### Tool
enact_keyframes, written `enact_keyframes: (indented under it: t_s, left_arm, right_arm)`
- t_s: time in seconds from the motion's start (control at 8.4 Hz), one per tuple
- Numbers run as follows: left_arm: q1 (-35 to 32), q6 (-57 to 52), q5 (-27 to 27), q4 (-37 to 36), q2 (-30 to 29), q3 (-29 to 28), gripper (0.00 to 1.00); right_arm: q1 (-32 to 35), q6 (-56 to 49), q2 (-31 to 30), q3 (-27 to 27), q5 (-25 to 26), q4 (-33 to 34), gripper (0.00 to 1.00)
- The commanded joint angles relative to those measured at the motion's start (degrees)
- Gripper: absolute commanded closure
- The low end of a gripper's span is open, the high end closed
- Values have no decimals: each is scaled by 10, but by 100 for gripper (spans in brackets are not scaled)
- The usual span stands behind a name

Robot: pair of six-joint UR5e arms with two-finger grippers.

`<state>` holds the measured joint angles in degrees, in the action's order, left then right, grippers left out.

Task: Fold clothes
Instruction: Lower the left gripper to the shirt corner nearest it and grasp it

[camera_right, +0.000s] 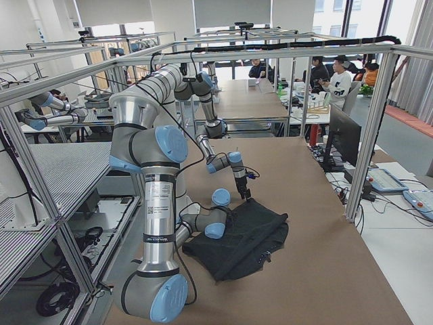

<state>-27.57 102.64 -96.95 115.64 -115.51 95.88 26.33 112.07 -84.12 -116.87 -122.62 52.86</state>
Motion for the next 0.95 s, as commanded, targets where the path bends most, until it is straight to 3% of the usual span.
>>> enact_keyframes:
  t_s: [0.0, 0.12, 0.24, 0.6, 0.83]
  left_arm:
    - [-19, -5, 0, 0, -3, -4, 63]
    - [-24, -22, -5, -1, -4, -3, 89]
    - [-25, -34, -5, -2, -3, -3, 100]
    - [-34, -58, -6, -4, -4, -1, 100]
    - [-74, -110, -33, -9, -4, -3, 100]
  right_arm:
    - [2, 0, -3, 2, 0, 0, 5]
    - [1, -1, -3, 4, 0, 0, 5]
    - [1, -1, -3, 2, 7, 0, 5]
    - [5, -1, -4, 3, 21, 0, 5]
    - [4, -4, -6, 2, 46, 3, 5]
